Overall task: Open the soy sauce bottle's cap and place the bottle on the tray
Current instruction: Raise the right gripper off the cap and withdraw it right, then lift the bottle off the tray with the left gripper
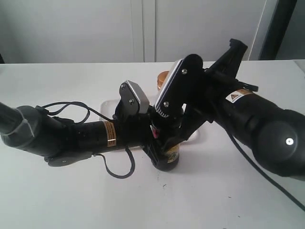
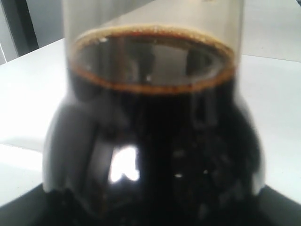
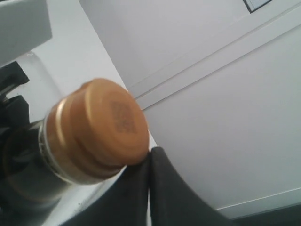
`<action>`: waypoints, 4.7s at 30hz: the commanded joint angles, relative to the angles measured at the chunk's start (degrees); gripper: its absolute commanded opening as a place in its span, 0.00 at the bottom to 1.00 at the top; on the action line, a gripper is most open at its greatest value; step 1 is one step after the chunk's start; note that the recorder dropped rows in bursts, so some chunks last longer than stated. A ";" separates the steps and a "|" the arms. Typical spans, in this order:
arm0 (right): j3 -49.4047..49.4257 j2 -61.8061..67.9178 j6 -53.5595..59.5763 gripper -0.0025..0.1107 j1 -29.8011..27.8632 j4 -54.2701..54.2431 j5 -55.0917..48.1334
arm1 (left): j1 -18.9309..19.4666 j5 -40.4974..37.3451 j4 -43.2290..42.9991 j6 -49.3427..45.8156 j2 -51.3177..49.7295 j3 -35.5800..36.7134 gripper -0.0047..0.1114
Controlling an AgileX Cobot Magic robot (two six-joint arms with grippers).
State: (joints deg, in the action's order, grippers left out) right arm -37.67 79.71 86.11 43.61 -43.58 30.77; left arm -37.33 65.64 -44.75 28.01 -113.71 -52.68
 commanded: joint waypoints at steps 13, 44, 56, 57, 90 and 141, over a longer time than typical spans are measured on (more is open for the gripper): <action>-4.30 -0.32 12.61 0.02 5.47 -13.59 2.63 | 0.08 -3.20 -0.29 -1.22 0.34 -0.16 0.04; -17.26 -0.59 36.68 0.02 0.19 -47.33 7.75 | -0.01 -4.42 -0.89 -0.88 0.34 -0.57 0.04; -17.26 -1.86 36.68 0.02 -13.80 -49.80 -9.53 | -0.01 -4.42 -0.89 -0.62 0.34 -0.57 0.04; -17.16 -1.86 36.68 0.02 -14.98 -49.80 -11.46 | -0.01 -4.42 -0.89 -0.62 0.34 -0.57 0.04; -22.24 2.60 -21.96 0.02 -43.14 20.81 -70.38 | -0.01 -4.52 -0.89 -0.38 0.34 -0.57 0.04; -14.05 -4.16 -43.72 0.02 -51.02 12.97 -57.44 | 0.23 -9.65 7.05 -1.05 9.98 -7.36 0.04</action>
State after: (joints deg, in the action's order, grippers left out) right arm -51.88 75.42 41.68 -7.34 -29.72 -27.19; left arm -37.32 54.14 -39.63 27.94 -105.66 -57.91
